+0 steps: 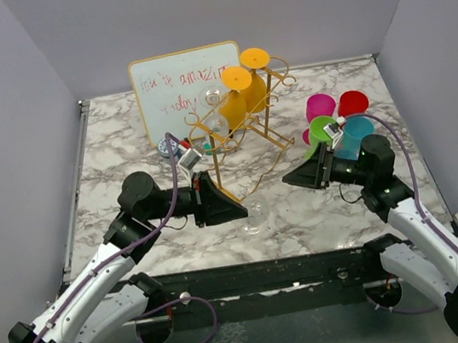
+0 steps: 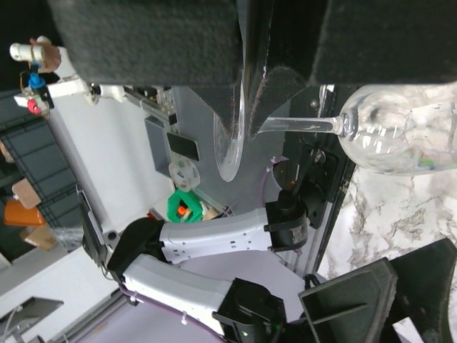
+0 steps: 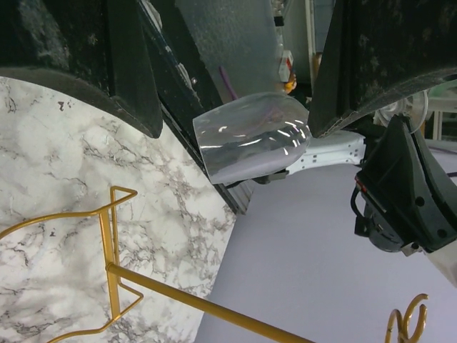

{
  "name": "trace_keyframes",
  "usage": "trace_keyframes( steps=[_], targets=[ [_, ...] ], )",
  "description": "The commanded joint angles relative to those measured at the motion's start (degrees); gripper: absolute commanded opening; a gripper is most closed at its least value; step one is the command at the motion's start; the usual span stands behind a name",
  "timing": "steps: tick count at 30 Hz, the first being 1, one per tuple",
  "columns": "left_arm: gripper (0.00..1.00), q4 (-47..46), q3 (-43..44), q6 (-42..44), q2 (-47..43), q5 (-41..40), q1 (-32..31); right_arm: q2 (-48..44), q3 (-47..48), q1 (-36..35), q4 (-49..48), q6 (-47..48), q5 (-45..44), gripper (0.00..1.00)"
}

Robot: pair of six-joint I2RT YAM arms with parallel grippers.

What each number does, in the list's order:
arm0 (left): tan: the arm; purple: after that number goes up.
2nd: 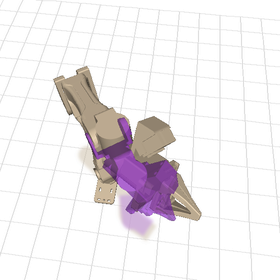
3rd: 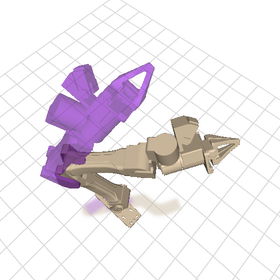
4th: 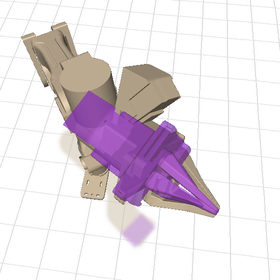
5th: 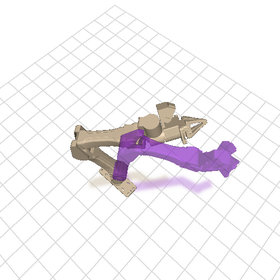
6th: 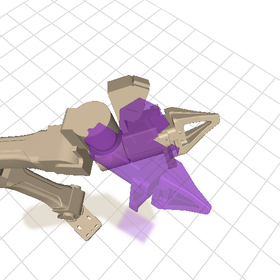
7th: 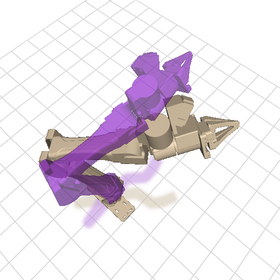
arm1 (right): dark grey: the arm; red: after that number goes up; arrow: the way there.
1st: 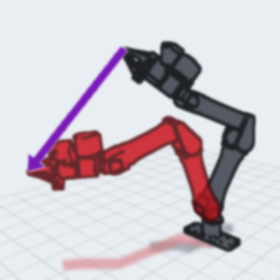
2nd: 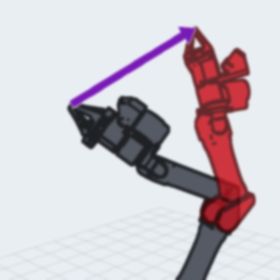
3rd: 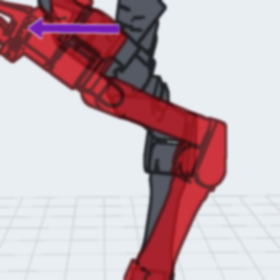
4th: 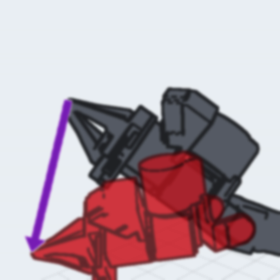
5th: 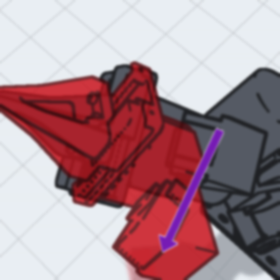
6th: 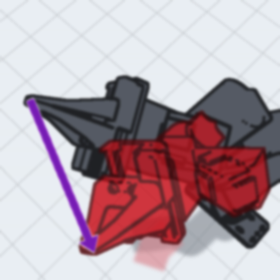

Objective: Take the wine glass off the wine glass rack
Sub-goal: Place the wine glass at the center of the board.

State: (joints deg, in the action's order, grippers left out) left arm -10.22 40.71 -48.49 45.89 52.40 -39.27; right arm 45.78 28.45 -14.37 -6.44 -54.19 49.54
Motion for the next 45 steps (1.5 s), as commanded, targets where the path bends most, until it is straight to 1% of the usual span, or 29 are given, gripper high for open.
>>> trace_keyframes(
  steps=[1,4,7,10,16,20,25,29,33,37,45],
  targets=[
    [0.0,-5.65,2.88,3.86,-0.69,4.27,-0.69,0.09,-0.88,1.18,-6.19,-1.62,6.64,0.89],
    [0.0,-8.65,2.44,3.66,-0.39,5.48,-0.81,0.17,-0.87,1.27,-8.13,-2.8,7.96,0.89],
    [0.0,-11.75,1.88,3.0,-0.23,6.79,-0.89,-0.03,-0.41,1.28,-7.83,-2.84,8.67,0.89],
    [0.0,-14.68,0.62,2.04,-1.21,7.8,-0.9,-0.53,0.38,1.28,-6.37,-2.39,8.72,0.89],
    [0.0,-16.36,-1.39,2.02,-2.18,9.06,-0.88,-1.95,1.92,1.28,-3.45,-1.43,8.18,0.89],
    [0.0,-20.62,-2.18,1.98,-2.86,9.68,-1.02,-2.72,3.15,1.28,-1.57,0.02,8.4,0.89],
    [0.0,-25.56,-2.41,1.56,-2.31,10.3,-1.34,-2.55,4.09,1.28,-2.62,-0.68,9.93,0.89],
    [0.0,-31.94,-3.67,-0.66,-1.08,10.53,-2.36,-2.78,4.63,1.28,-2.47,-0.83,10.06,0.89],
    [0.0,-34.91,-4.43,-1.59,-0.55,10.2,-3.23,-3.13,4.61,1.25,-2.32,-1.27,9.83,0.89],
    [0.0,-37.9,-5.8,-1.98,-0.38,9.42,-4.15,-3.16,3.8,1.28,-4.51,-3.0,10.92,0.88],
    [0.0,-51.74,-8.91,-7.2,2.1,8.61,-5.03,-3.17,3.78,1.28,-7.87,-5.07,13.48,0.88]
  ],
)
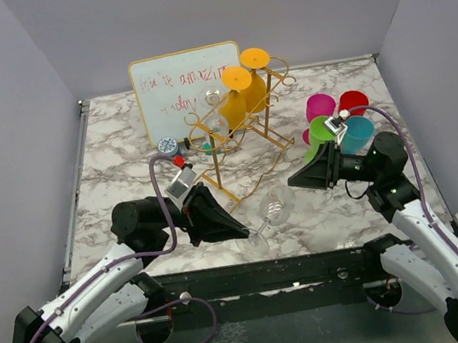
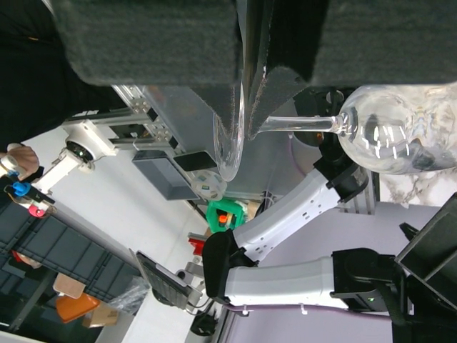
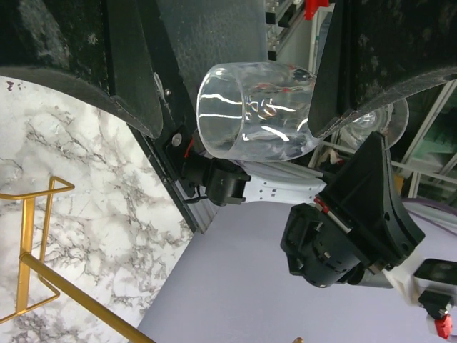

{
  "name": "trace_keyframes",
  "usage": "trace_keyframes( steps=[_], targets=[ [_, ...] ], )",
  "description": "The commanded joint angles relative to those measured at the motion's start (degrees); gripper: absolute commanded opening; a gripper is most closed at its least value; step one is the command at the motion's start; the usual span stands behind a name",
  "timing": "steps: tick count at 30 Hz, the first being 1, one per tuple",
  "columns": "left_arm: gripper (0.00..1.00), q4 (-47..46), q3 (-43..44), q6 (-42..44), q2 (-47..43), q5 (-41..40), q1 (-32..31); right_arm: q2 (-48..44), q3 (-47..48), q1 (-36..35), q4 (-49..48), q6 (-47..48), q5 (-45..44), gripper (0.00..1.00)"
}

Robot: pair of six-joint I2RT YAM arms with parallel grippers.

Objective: Take the wine glass off the wine glass rack
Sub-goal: Place the wine glass at the center of the board.

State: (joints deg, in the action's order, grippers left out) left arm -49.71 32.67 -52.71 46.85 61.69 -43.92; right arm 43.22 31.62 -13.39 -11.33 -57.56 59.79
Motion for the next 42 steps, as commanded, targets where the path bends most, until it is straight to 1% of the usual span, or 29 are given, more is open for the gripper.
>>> trace_keyframes(
  steps=[1,5,9,11,14,15,19,22,25,29,30,32,42],
  targets=[
    [0.0,-13.86,-1.16,-3.58,1.51,-0.76,-0.38,-0.62,0.7,0.29,-3.12,-1.8,3.49,0.88],
    [0.0,-18.4,-2.08,-5.02,2.55,-0.82,-0.38,-1.01,0.89,0.29,-3.17,-2.24,3.93,0.88],
    [0.0,-25.5,-4.17,-7.06,3.36,-2.19,-0.38,-1.37,1.15,0.29,-3.09,-2.53,4.08,0.88],
    [0.0,-28.62,-4.81,-8.72,4.52,-2.4,-0.38,-1.39,1.16,0.29,-3.12,-2.79,4.31,0.88],
    [0.0,-36.2,-5.61,-12.45,6.47,-2.53,-0.37,-1.48,1.08,0.29,-3.0,-2.99,4.93,0.88],
    [0.0,-36.47,-5.16,-13.14,7.08,-2.42,-0.38,-1.6,0.96,0.29,-2.9,-3.0,5.09,0.88],
    [0.0,-32.77,-3.17,-12.54,7.5,-0.72,-0.38,-1.74,0.81,0.29,-2.72,-3.28,4.96,0.88],
    [0.0,-26.03,-2.27,-8.48,5.57,-1.08,-0.38,-1.4,0.97,0.29,-2.7,-3.7,5.21,0.88],
    [0.0,-24.86,-2.91,-6.83,3.95,-1.59,-0.38,-1.68,0.78,0.29,-3.67,-5.02,5.61,0.87],
    [0.0,-24.72,-3.14,-6.99,3.94,-2.27,-0.38,-2.06,-2.13,0.29,-13.34,-12.42,7.1,0.83],
    [0.0,-24.73,-3.13,-6.85,4.09,-2.2,-0.38,-2.21,-2.62,0.29,-15.33,-13.95,7.54,0.8],
    [0.0,-24.66,-3.21,-6.57,4.21,-2.19,-0.38,-2.43,-3.05,0.29,-18.83,-16.34,8.84,0.78],
    [0.0,-24.81,-1.64,-5.75,4.08,-1.76,-0.38,-2.36,-1.61,0.29,-27.93,-23.38,15.37,0.68]
  ],
)
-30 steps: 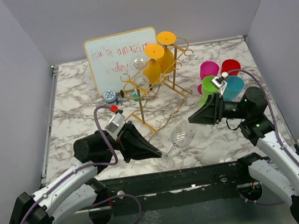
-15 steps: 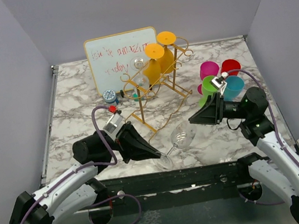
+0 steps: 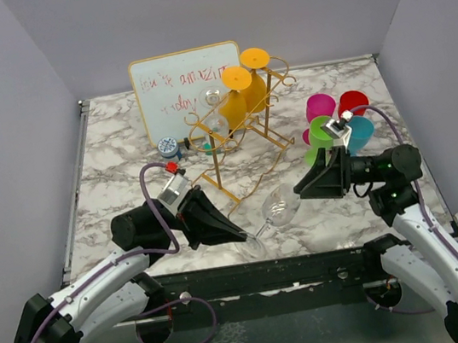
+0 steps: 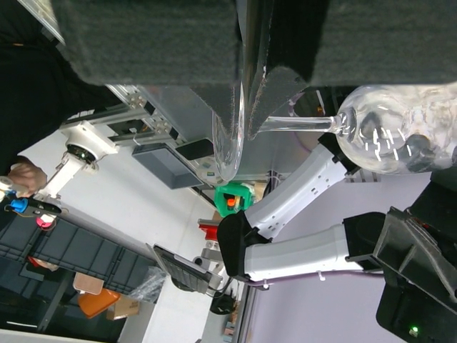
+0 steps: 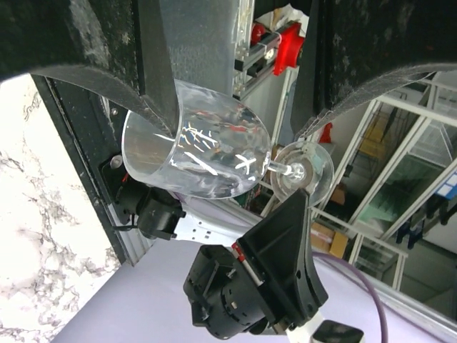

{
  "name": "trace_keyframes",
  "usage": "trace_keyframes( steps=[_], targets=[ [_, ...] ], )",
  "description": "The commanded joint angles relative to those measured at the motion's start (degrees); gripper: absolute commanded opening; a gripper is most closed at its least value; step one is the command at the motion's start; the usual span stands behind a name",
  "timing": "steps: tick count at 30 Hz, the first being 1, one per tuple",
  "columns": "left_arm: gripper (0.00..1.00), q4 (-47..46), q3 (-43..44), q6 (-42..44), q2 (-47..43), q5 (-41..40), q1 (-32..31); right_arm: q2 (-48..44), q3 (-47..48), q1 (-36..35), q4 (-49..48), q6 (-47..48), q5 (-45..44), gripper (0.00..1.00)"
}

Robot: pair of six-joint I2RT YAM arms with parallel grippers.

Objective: Take the wine glass off the wine glass rack
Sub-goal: Place the wine glass at the center of the board.

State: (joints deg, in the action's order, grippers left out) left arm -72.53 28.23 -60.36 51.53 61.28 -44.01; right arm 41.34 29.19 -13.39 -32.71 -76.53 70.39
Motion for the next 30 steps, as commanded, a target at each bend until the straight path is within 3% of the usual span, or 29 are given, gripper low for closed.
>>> trace_keyframes(
  steps=[1,4,11,14,18,26,30],
  targets=[
    [0.0,-1.98,3.04,1.83,-0.44,-1.27,-0.29,-0.48,0.63,0.29,-7.61,-5.32,4.9,0.67],
    [0.0,-2.4,3.71,1.7,0.0,-1.25,-0.29,0.26,-0.18,0.2,-13.74,-10.32,4.94,0.63],
    [0.0,-6.51,4.22,-0.21,1.85,-1.56,-0.29,5.11,-3.04,-0.83,-38.63,-28.41,1.02,0.57],
    [0.0,-7.48,4.48,-0.71,2.56,-1.6,-0.29,5.07,-1.98,-1.18,-37.56,-28.03,1.26,0.53],
    [0.0,-7.93,5.14,-1.17,3.63,-1.58,-0.29,2.68,0.67,-2.17,-28.72,-22.89,1.41,0.49],
    [0.0,-9.12,5.63,-1.82,4.63,-1.49,-0.29,2.48,4.26,-4.28,-27.96,-22.87,1.18,0.4],
    [0.0,-9.14,5.23,-1.78,4.23,-1.99,-0.29,1.37,4.83,-4.28,-21.9,-18.55,1.1,0.25]
  ],
)
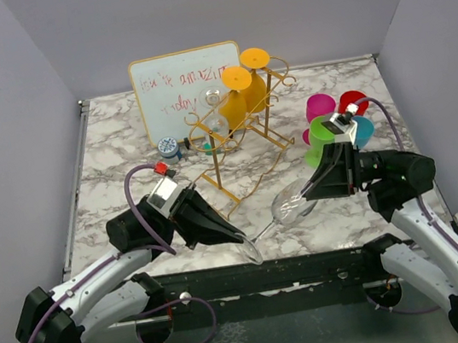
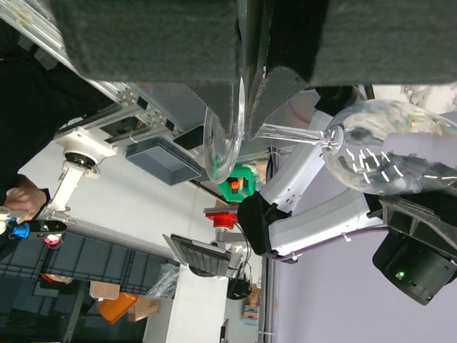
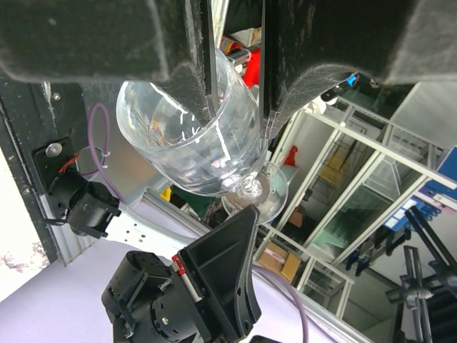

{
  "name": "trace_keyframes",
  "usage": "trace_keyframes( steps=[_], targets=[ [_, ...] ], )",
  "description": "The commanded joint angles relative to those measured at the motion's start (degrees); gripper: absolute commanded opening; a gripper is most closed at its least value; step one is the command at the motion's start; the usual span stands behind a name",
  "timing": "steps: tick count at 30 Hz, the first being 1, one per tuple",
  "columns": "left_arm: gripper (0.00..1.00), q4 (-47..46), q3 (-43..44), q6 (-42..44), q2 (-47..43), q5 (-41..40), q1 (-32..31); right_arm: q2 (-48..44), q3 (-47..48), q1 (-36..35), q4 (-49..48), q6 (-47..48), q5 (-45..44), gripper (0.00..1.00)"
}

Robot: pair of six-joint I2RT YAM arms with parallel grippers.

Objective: Take the wine glass off the wine glass rack
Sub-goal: Place the wine glass at the center of the board.

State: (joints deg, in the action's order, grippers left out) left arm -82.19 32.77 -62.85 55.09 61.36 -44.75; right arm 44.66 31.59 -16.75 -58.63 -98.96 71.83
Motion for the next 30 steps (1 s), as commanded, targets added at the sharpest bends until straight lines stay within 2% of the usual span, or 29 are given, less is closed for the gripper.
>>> trace_keyframes(
  steps=[1,4,11,13,16,18,21,25,30],
  targets=[
    [0.0,0.47,0.65,0.62,0.65,-2.12,0.46,-2.09,2.44,-0.91,5.16,4.58,-0.56,0.2],
    [0.0,0.46,0.26,0.73,0.22,-2.35,0.46,-2.22,2.48,-0.91,5.58,4.66,-0.81,0.1],
    [0.0,0.38,0.36,0.8,0.55,-2.32,0.46,-3.15,3.51,-0.91,7.14,5.35,-0.93,0.01],
    [0.0,0.12,0.41,0.88,0.55,-2.44,0.46,-3.35,3.77,-0.91,8.38,6.17,-1.07,0.01],
    [0.0,0.02,0.35,0.82,0.36,-2.73,0.46,-3.31,4.03,-0.92,11.27,7.91,-1.13,0.11],
    [0.0,0.02,0.12,0.96,0.12,-2.85,0.5,-3.28,4.04,-0.96,11.83,7.99,-1.02,0.22],
    [0.0,0.02,-0.16,1.15,0.17,-2.92,0.46,-3.52,4.14,-0.92,11.9,7.99,-0.69,0.27],
    [0.0,-0.62,-0.24,1.19,0.71,-3.17,0.43,-3.44,3.79,-1.0,10.27,6.57,-1.05,0.28],
    [0.0,-0.86,-0.07,0.87,1.16,-2.83,0.46,-2.66,2.44,-1.0,1.59,0.97,-1.36,0.14]
  ],
)
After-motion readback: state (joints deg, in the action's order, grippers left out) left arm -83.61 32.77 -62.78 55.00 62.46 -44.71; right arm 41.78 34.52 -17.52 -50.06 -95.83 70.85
